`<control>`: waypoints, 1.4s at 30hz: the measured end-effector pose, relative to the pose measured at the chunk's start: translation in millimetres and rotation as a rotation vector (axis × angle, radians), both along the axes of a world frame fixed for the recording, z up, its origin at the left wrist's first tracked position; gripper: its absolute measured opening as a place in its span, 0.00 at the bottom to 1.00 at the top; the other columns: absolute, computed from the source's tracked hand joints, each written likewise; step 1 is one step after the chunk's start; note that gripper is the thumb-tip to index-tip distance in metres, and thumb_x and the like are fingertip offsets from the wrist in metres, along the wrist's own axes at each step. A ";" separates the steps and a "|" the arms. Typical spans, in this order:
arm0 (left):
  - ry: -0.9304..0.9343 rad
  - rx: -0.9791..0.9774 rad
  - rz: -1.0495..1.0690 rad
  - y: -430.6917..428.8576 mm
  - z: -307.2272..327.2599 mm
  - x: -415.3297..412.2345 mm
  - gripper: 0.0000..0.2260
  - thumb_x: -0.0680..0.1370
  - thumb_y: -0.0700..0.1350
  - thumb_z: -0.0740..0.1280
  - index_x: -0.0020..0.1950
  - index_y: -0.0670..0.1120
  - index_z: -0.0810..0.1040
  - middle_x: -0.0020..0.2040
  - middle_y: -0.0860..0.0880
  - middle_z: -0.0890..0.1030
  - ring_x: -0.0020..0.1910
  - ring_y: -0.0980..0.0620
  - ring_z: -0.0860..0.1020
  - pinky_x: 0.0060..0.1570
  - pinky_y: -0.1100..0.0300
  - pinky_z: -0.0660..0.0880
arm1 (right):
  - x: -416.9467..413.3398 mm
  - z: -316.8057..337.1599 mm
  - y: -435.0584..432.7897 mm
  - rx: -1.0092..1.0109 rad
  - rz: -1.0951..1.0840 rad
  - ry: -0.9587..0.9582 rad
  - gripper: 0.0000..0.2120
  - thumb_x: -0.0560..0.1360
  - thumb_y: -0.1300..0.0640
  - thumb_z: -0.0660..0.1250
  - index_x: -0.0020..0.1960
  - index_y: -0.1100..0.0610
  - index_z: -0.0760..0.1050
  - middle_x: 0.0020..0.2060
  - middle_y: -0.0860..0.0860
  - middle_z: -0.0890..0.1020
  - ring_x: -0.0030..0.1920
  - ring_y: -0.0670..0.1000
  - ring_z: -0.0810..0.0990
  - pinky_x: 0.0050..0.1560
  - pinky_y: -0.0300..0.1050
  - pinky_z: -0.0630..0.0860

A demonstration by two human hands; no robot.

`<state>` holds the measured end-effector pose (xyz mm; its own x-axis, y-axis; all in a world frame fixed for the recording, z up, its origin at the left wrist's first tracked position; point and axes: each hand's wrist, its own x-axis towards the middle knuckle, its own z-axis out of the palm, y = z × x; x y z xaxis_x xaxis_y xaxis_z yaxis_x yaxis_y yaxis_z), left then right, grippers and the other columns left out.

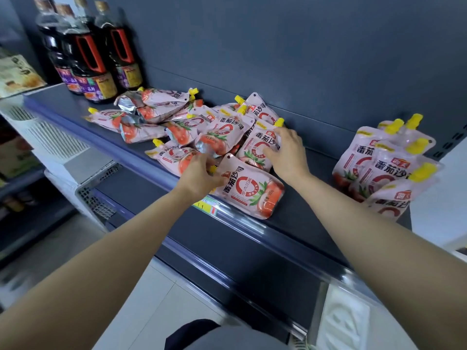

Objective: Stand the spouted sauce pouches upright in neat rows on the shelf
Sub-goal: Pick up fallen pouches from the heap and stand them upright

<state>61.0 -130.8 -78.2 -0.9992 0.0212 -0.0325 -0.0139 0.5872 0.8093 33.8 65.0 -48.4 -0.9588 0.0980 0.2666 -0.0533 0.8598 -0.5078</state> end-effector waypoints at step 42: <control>0.040 0.322 -0.114 5.9 59.2 -35.4 0.10 0.73 0.35 0.69 0.36 0.46 0.74 0.38 0.45 0.79 0.35 0.52 0.76 0.32 0.69 0.75 | -58.2 13.1 10.9 -0.966 -0.405 -0.340 0.11 0.70 0.71 0.70 0.52 0.67 0.77 0.37 0.57 0.80 0.33 0.51 0.81 0.28 0.40 0.78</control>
